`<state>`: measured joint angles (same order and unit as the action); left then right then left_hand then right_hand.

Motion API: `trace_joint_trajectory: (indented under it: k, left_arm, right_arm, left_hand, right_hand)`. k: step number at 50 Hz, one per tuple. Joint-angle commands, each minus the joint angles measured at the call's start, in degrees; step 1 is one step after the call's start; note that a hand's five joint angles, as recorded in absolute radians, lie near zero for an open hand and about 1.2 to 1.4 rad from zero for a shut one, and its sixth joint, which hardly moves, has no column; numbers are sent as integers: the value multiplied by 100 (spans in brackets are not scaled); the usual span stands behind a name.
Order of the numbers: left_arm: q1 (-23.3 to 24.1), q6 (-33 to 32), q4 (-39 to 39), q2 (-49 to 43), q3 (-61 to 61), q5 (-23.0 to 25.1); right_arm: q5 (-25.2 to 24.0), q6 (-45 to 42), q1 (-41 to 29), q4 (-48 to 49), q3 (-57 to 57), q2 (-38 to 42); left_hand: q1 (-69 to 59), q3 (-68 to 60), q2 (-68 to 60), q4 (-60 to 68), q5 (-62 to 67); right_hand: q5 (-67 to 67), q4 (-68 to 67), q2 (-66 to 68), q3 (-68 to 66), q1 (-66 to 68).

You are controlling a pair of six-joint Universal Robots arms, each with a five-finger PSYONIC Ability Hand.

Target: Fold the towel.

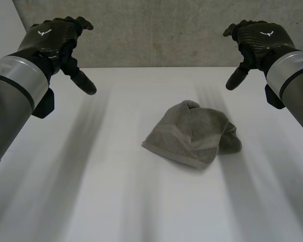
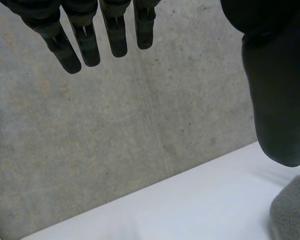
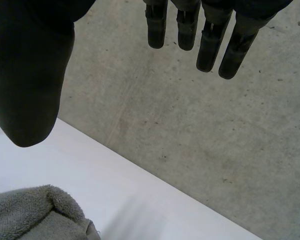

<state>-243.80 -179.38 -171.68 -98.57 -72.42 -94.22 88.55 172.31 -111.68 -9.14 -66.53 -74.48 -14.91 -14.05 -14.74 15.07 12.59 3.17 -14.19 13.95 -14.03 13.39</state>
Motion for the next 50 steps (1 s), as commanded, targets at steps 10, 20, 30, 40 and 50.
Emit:
trace_joint_trajectory:
  k: [10, 20, 30, 40, 50]
  left_arm:
    - [668, -18, -419, -769, -53, 88]
    - [1651, -807, -1052, -2910, 798, 140]
    - [2021, -1274, -1069, -4134, 1493, 439]
    - [2109, -1292, -1122, -4355, 1775, 422]
    - [1864, -1196, -964, -3014, 759, 256]
  right_arm:
    - [-215, -792, 295, -123, -18, 144]
    - [-365, -2158, 586, -27, -150, 1340]
    - [-866, -2254, 603, 263, 131, 2658]
    - [-1314, -2079, 568, 378, 316, 2931]
    - [-1314, -1753, 507, 351, -649, 1703]
  left_hand:
    - [453, 367, 435, -468, -1221]
    - [453, 367, 435, -468, -1221]
    - [302, 217, 285, -318, -1070]
    - [-6040, -6126, -6058, 6025, 5272]
    - [-6509, -6595, -6526, 6493, 5741]
  right_hand:
    - [-317, 419, -395, 403, -339]
    - [-317, 419, -395, 403, -339]
    - [-317, 419, -395, 403, -339]
    - [6669, -6566, 6590, -6582, 6647]
    - [6683, -6581, 6605, -6597, 6661]
